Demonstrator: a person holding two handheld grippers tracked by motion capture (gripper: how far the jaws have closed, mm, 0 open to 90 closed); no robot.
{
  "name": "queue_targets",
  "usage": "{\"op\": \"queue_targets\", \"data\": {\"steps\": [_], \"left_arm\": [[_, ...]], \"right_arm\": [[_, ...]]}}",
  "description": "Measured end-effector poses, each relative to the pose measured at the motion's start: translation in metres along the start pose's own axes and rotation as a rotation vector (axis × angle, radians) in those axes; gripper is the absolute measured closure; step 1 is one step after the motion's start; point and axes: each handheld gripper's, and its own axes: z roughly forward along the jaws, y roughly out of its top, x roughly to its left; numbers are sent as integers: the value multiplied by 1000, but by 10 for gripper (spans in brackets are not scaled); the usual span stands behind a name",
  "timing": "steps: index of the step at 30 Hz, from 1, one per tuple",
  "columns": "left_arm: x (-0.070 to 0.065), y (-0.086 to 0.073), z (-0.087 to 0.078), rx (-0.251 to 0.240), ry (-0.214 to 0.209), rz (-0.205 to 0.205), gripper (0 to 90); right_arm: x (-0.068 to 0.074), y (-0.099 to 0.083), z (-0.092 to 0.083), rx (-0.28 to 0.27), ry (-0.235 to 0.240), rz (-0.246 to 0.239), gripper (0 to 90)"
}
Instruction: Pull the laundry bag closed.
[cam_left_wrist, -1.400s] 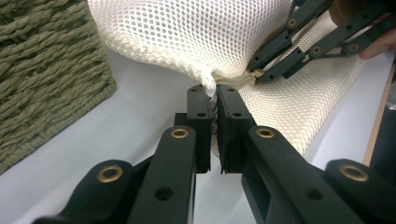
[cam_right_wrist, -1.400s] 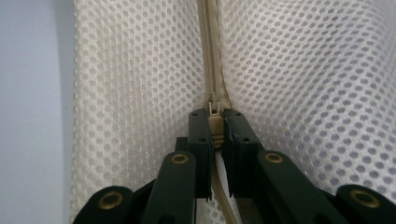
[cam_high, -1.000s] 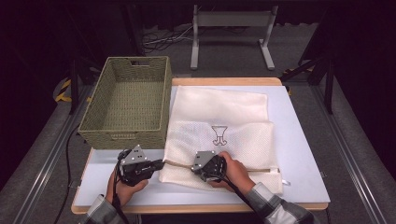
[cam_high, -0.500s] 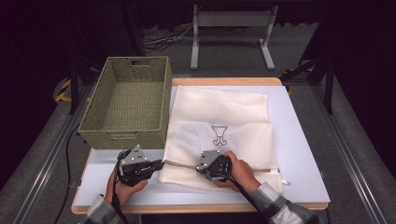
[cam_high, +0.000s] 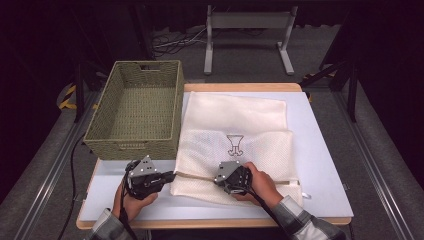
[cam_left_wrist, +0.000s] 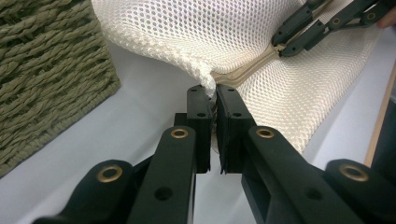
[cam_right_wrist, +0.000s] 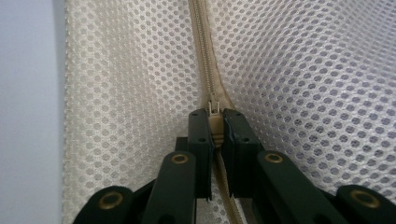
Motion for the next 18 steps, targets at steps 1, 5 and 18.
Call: {"op": "queue_targets", "data": {"steps": [1,5,18], "left_arm": [[0,0,0,-3,2,-5,852],[0,0,0,-3,2,-5,852],[0,-1,0,5,4,-1,852]], "right_arm": [[0,0,0,3,-2,1,826],[-1,-2,-2,10,-1,-1,826],[-5,-18,-16,36,-20,12,825]]}}
